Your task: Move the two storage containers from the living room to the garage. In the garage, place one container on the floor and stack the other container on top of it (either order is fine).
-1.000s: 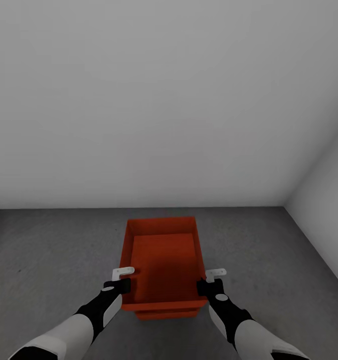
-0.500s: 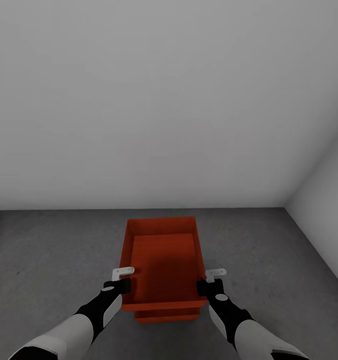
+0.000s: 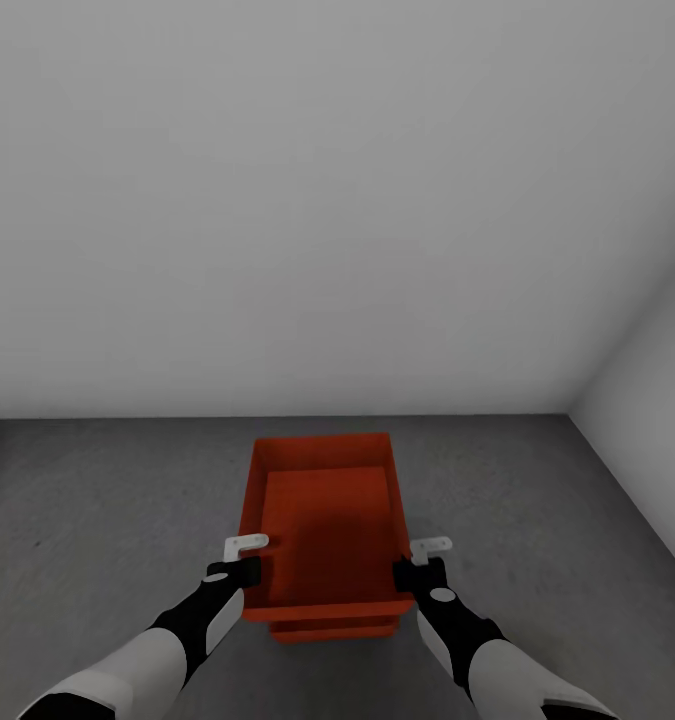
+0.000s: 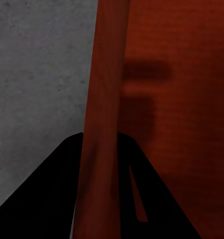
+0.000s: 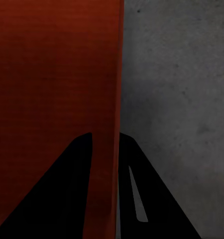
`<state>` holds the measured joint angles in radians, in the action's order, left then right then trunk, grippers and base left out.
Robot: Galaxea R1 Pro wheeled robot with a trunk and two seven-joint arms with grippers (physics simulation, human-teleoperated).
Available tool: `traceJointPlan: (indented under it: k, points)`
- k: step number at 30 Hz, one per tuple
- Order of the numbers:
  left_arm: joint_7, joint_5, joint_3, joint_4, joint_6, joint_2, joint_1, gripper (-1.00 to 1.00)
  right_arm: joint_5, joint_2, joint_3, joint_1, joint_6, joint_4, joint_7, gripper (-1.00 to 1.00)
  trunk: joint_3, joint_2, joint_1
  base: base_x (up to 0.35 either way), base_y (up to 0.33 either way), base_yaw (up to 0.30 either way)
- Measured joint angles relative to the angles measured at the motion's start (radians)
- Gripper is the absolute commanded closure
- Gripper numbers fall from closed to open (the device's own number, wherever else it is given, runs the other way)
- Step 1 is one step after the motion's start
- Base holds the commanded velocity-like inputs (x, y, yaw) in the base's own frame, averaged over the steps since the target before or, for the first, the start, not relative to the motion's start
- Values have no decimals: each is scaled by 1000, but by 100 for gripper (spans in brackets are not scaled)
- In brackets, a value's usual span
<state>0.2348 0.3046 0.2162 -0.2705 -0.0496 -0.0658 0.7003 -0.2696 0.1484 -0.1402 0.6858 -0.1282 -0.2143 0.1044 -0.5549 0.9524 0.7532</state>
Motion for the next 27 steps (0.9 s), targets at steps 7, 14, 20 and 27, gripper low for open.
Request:
traceJointPlan:
  k: [7, 14, 20, 27]
  points:
    - [0, 0, 0, 0, 0, 0, 0, 100, 0, 0, 0, 0, 0, 0, 0, 100, 0, 0, 0, -36, 0, 0]
    - [0, 0, 0, 0, 0, 0, 0, 100, 0, 0, 0, 0, 0, 1, 0, 100, 0, 0, 0, -3, 0, 0]
    - [0, -1, 0, 0, -1, 0, 0, 100, 1, 0, 0, 0, 0, 0, 0, 100, 0, 0, 0, 0, 0, 0]
    - [0, -2, -1, -1, 0, 0, 0, 100, 1, 0, 0, 0, -1, 0, 0, 100, -6, 14, 7, 0, 0, 0]
